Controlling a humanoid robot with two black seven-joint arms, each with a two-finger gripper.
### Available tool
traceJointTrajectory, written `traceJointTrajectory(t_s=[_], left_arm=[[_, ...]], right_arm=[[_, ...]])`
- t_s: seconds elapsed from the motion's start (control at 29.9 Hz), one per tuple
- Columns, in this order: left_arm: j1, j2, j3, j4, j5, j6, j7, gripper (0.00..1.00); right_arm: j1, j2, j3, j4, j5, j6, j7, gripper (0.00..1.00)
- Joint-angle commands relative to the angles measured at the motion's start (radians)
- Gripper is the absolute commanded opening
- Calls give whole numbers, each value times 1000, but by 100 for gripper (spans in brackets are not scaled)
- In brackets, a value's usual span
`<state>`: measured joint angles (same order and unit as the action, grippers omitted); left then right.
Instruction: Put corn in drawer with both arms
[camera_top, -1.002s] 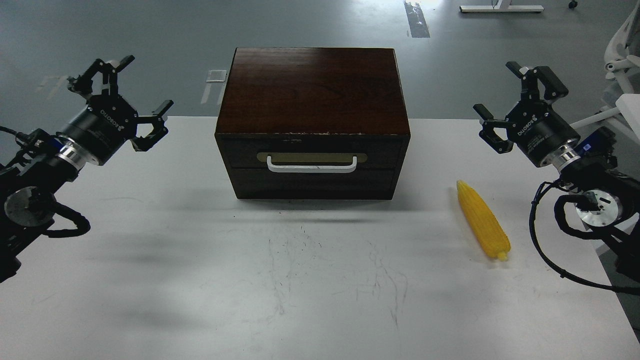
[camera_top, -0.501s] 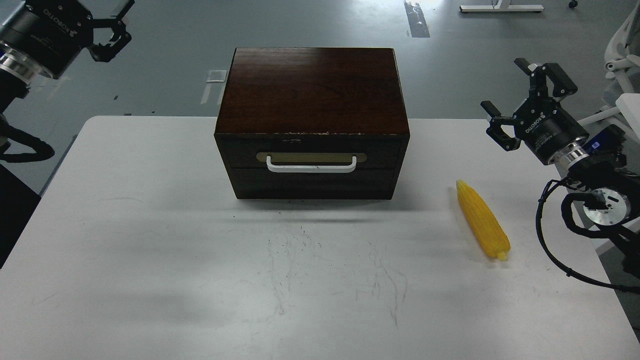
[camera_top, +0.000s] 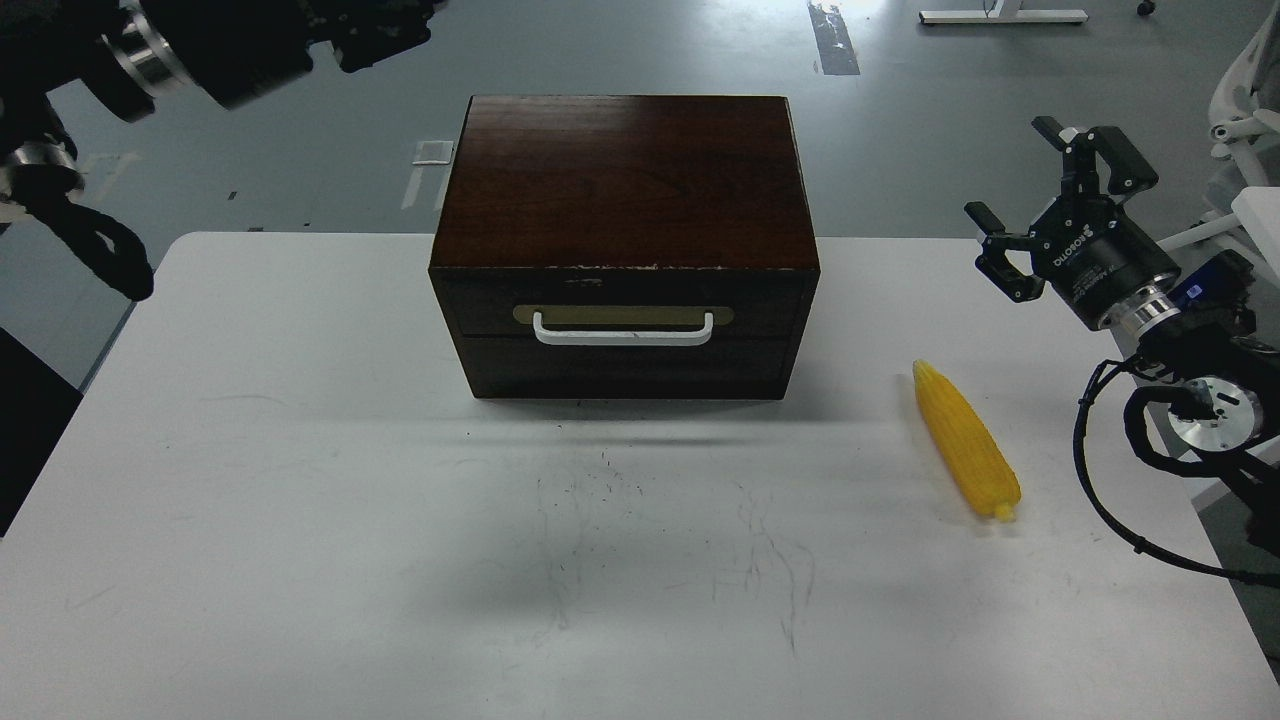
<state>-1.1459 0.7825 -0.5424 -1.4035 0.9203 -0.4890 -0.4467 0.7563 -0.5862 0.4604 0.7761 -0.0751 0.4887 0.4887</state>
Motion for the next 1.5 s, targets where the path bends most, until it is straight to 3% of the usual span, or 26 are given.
traceJointTrajectory(t_s=[0.0,0.23,0.6,1.07,1.47], left_arm=[[-32,-68,7,-54,253,0,-4,99],[-40,-201,21,-60,678,0,-42,99],[-163,-311,399,-3,1116,0,-42,99],[-163,-381,484,144,1238,0,-42,99],[-161,-388,504,178,1241,0,-42,99]], right_arm=[[2,2,0,-1,0,0,0,100],[2,0,0,-6,0,0,0,100],[2,0,-2,-6,0,0,0,100],[-3,-1,-2,-5,0,-2,0,100],[-11,-1,-2,0,0,-4,0,100]])
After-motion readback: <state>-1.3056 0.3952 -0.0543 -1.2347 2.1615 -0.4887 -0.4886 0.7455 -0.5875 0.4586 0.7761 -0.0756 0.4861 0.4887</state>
